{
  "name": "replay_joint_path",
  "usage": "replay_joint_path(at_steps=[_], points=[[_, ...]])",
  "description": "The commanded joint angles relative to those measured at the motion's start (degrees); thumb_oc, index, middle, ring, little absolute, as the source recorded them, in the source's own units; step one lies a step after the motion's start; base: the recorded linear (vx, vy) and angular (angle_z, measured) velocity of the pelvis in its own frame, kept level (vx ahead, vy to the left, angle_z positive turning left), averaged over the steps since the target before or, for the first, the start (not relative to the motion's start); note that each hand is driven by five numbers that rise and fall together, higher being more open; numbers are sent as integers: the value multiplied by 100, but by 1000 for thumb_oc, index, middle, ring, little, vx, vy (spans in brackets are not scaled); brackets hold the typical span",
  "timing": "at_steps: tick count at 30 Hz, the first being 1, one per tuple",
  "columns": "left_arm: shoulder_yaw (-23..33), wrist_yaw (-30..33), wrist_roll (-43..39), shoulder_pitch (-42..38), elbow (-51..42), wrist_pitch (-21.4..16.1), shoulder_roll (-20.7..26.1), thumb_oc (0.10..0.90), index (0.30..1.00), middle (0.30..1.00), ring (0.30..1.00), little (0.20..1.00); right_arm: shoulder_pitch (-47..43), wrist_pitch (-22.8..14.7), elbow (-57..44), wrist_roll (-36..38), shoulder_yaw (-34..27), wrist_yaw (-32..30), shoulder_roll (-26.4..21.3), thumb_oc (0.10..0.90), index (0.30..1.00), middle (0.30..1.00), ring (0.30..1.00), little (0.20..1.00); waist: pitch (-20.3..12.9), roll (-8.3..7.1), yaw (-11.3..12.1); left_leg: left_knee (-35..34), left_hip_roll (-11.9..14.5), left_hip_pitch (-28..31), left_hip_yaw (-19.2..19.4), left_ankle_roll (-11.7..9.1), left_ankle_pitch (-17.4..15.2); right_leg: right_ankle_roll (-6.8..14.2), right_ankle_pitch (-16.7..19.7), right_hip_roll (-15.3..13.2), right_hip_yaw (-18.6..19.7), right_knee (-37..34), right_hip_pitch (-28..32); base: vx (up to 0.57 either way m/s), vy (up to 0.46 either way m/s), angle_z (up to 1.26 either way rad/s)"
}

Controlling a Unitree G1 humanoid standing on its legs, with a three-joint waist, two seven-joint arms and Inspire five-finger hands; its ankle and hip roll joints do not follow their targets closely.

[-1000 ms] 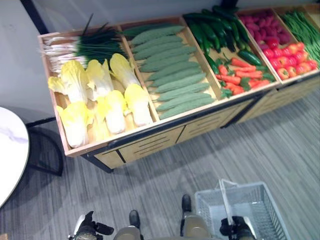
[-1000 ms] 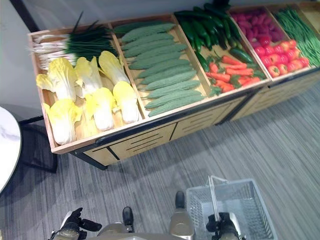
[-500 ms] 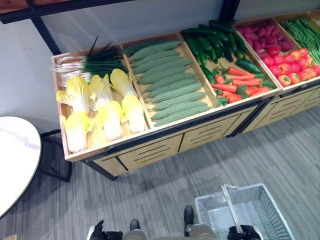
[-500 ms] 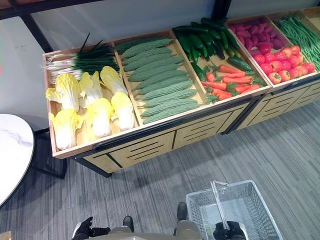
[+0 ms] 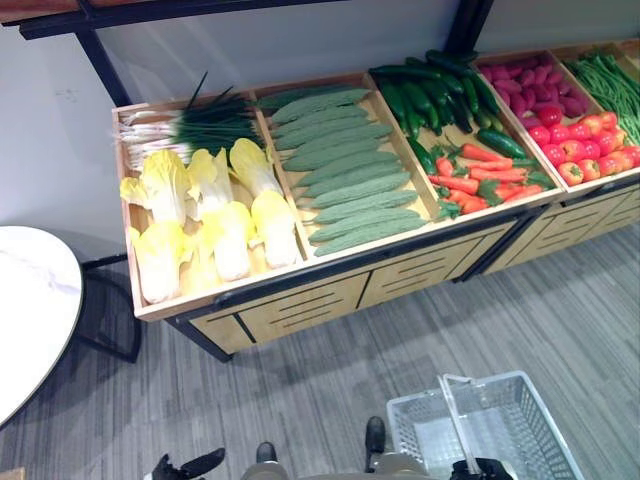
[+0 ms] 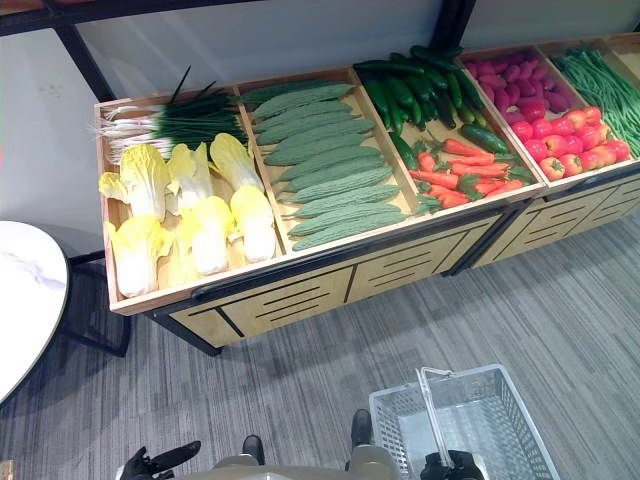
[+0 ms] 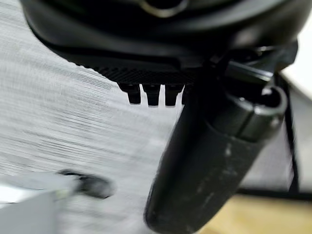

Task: Get the vegetables into the basket

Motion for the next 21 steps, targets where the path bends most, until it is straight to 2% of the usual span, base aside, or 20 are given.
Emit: replay_joint_path(at_steps=[1, 2, 3, 4, 5, 6, 7, 9, 10, 11, 12, 13, 14, 15, 16, 18, 19, 21], points=[[732, 227, 343, -129, 983, 136, 1470, 900, 1000, 1000, 1000, 1000, -129, -328, -207, -56, -21, -48, -131, 400, 300, 300, 300, 300, 244, -213, -11, 0, -89, -169, -406, -117, -50, 421, -525, -260, -38, 37, 383, 88, 33, -1], [750, 942, -158, -572, 1001, -435, 1315, 900, 1000, 1000, 1000, 1000, -180, -323, -151, -212, 123, -185, -18, 400, 300, 300, 300, 300, 201, -288, -92, 0, -80, -109, -338, -132, -98, 419, -546, -253, 0, 37, 405, 65, 20, -1], [750, 950, -154, -582, 1001, -439, 1311, 900, 1000, 1000, 1000, 1000, -189, -323, -148, -214, 119, -187, -17, 400, 300, 300, 300, 300, 198, -291, -88, 0, -84, -129, -335, -131, -80, 416, -531, -256, 5, 37, 383, 97, 9, -10], [920, 1340, 108, -825, 1324, -322, 1499, 900, 1000, 1000, 1000, 1000, -207, -389, -241, -437, 363, -238, 139, 400, 300, 300, 300, 300, 103, -376, -206, 0, -51, -21, -178, -159, -143, 423, -562, -217, 115, 37, 405, 84, 0, -22], [1061, 1466, 174, -835, 1499, -196, 1637, 900, 1000, 1000, 1000, 1000, -182, -410, -274, -480, 427, -229, 152, 400, 300, 300, 300, 300, 60, -411, -252, 0, -38, 34, -111, -173, -172, 425, -576, -195, 166, 37, 418, 94, 1, -34], [1071, 1463, 179, -835, 1508, -194, 1651, 900, 1000, 1000, 1000, 1000, -182, -409, -277, -480, 438, -230, 160, 400, 300, 300, 300, 300, 61, -420, -248, 0, -37, 42, -97, -174, -177, 425, -577, -193, 179, 37, 418, 77, -6, -46], [1249, 1777, 192, -857, 1598, -207, 1859, 900, 1000, 1000, 1000, 1000, -143, -432, -347, -533, 550, -252, 156, 400, 300, 300, 300, 300, -6, -457, -306, 0, -22, 116, -16, -192, -220, 425, -608, -163, 249, 37, 442, 67, -7, -52], [1390, 1983, 220, -867, 1518, -289, 2058, 900, 1000, 1000, 1000, 1000, -127, -445, -390, -582, 615, -297, 166, 400, 300, 300, 300, 300, -60, -464, -342, 0, -19, 168, 44, -205, -260, 431, -621, -148, 288, 37, 461, 69, 0, -41], [1201, 2663, 307, -1228, 476, -785, 2325, 900, 1000, 1000, 1000, 1000, -47, -471, -435, -659, 671, -428, 142, 400, 300, 300, 300, 300, -80, -420, -356, 0, -27, 185, 42, -197, -296, 441, -636, -154, 286, 37, 493, 39, 19, -18], [1087, 2510, 623, -1492, 257, -494, 2805, 900, 1000, 1000, 1000, 1000, -1, -484, -434, -628, 715, -441, 78, 400, 300, 300, 300, 300, -91, -363, -353, 0, -30, 191, 40, -207, -281, 453, -628, -161, 272, 37, 503, 12, 16, -5], [1079, 2504, 621, -1513, 270, -490, 2824, 900, 1000, 1000, 1000, 1000, -9, -484, -433, -628, 710, -441, 91, 400, 300, 300, 300, 300, -90, -378, -347, 0, -33, 169, 39, -207, -255, 447, -607, -163, 274, 37, 481, -10, 15, 12], [1040, 2467, 540, -1675, 131, -387, 3136, 900, 1000, 1000, 1000, 1000, -58, -477, -412, -518, 706, -441, 12, 400, 300, 300, 300, 300, -108, -335, -356, 0, -33, 162, 33, -215, -248, 459, -605, -167, 263, 37, 475, -18, 12, 15], [859, 2306, 617, -2022, -1178, -217, 3349, 900, 1000, 1000, 1000, 1000, -82, -397, -687, -399, 538, -448, -105, 400, 300, 300, 300, 300, -97, -275, -315, 0, -40, 149, -20, -207, -215, 489, -580, -192, 200, 37, 491, -5, 23, 14], [990, 2571, 867, -1410, -1394, -631, 3048, 900, 1000, 1000, 1000, 1000, -60, -362, -519, -584, 443, -495, -120, 400, 300, 300, 300, 300, -78, -269, -302, 0, -49, 132, -72, -202, -207, 473, -579, -191, 181, 37, 488, -5, 16, 13], [1041, 2535, 943, -1440, -1581, -452, 3097, 900, 1000, 1000, 1000, 1000, -51, -339, -503, -557, 399, -452, -160, 400, 300, 300, 300, 300, -74, -280, -301, 0, -47, 126, -84, -204, -205, 476, -585, -194, 159, 37, 490, -5, 8, 4], [929, 2708, 1081, -1474, -1908, -532, 3016, 900, 1000, 1000, 1000, 1000, -45, -360, -564, -529, 328, -406, -204, 400, 300, 300, 300, 300, -44, -286, -319, 0, -47, 129, -98, -203, -205, 471, -585, -193, 149, 37, 500, -9, -1, -24], [734, 2826, 1504, -1362, -3069, -820, 2661, 900, 1000, 1000, 1000, 1000, 29, -363, -565, -584, 307, -387, -154, 400, 300, 300, 300, 300, -14, -298, -317, 0, -48, 137, -112, -202, -202, 468, -586, -196, 144, 37, 517, -1, -5, -16], [599, 2903, 1979, -1032, -3960, -807, 2048, 900, 1000, 1000, 1000, 1000, 4, -298, -472, -619, 151, -338, -124, 400, 300, 300, 300, 300, 17, -335, -293, 0, -46, 113, -160, -192, -201, 447, -601, -199, 121, 37, 524, 0, -17, 12]])
